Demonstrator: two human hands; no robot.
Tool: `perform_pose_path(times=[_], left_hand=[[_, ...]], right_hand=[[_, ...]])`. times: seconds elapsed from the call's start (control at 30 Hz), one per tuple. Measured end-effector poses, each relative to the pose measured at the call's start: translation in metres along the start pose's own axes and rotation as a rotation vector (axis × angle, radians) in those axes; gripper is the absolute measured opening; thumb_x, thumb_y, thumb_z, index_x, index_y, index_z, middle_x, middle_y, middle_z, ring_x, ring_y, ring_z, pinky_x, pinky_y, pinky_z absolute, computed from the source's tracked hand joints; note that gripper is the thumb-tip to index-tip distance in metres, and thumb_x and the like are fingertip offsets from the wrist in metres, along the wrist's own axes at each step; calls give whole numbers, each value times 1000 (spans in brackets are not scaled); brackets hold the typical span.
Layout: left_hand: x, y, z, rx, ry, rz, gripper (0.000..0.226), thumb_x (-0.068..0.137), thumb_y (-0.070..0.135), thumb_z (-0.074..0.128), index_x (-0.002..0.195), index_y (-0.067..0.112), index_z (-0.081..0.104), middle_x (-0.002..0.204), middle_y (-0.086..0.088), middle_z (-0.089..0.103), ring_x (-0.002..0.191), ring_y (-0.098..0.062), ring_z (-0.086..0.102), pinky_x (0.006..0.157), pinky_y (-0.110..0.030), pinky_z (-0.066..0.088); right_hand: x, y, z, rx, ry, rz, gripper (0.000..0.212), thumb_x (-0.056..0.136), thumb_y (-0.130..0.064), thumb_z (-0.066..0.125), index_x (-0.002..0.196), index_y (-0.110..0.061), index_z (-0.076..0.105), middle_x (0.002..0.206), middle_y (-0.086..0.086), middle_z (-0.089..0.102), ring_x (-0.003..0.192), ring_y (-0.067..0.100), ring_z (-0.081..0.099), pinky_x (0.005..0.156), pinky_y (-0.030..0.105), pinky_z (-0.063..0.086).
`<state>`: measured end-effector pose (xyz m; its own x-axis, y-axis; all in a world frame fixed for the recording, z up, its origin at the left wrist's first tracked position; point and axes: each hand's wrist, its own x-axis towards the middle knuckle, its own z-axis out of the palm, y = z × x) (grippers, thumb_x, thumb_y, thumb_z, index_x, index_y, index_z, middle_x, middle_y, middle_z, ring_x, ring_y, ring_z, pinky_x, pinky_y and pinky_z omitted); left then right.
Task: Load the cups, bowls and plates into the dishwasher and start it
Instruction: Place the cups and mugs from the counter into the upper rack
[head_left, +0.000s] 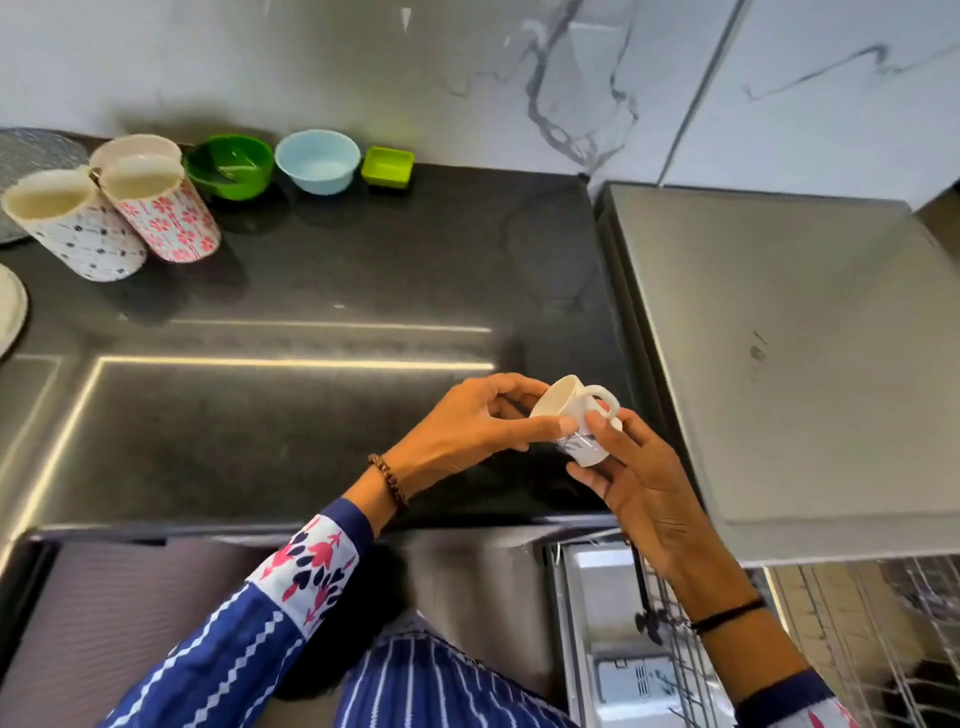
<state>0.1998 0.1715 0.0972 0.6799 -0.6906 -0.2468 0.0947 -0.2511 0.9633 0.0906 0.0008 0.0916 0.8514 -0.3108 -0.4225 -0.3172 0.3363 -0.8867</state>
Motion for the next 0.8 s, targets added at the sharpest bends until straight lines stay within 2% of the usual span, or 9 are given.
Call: perform_pose_path(times=[0.1,0.2,0.3,0.4,0.5,0.6,0.7,0.8], left_hand=[[-10,5,54,-13,-9,-11,43,79,43,78,118,28,66,103,6,73,94,-15,70,85,-41,59],[-21,6,114,-30,-24,-30,45,80,43,78,120,26,65,103,5,74,93,-17,71,88,-42,58],[-29,2,173,-15,-50,-41,49,77,43,79,121,24,65,102,5,73,90,-17,72,87,-41,58],[-36,-8,225,-14,-64,-78,51,77,39,81,123,22,64,103,3,73,88,-19,72,82,-39,60],[-40,-21,276,-36,-105,-112,52,78,41,79,125,26,63,107,5,73,91,-19,72,83,-44,60],[-40,-37,316,-59,-153,-137,44,82,41,75,123,34,63,114,11,71,97,-12,71,85,-41,59],[-30,-59,347,-32,-201,-172,45,84,42,72,127,29,63,116,10,70,103,-5,68,86,-37,59],[-13,-86,372,79,-259,-180,50,84,51,69,129,30,60,114,15,70,101,1,67,91,-33,56]], right_hand=[[-29,5,-46,27,33,14,58,76,-40,74,127,-14,62,116,10,72,107,28,71,76,33,60],[-60,15,-93,75,71,3,91,50,-57,93,124,-12,64,112,11,73,99,26,73,72,30,60],[-95,32,-144,164,52,6,96,48,-55,95,126,-8,63,114,12,73,98,24,72,73,29,60],[-123,51,-187,235,54,34,92,53,-54,93,129,-13,63,111,7,73,94,18,72,69,25,58],[-145,74,-227,323,110,70,88,60,-47,93,132,-10,60,114,9,72,97,19,72,71,26,59],[-155,98,-261,396,186,122,57,78,-30,77,130,-14,61,113,6,73,96,17,72,71,25,59],[-160,124,-288,474,267,172,45,85,-21,63,130,-13,60,113,6,72,94,15,73,70,24,59],[-157,147,-313,501,322,200,36,84,-18,64,120,-14,65,108,4,74,93,16,74,71,25,60]])
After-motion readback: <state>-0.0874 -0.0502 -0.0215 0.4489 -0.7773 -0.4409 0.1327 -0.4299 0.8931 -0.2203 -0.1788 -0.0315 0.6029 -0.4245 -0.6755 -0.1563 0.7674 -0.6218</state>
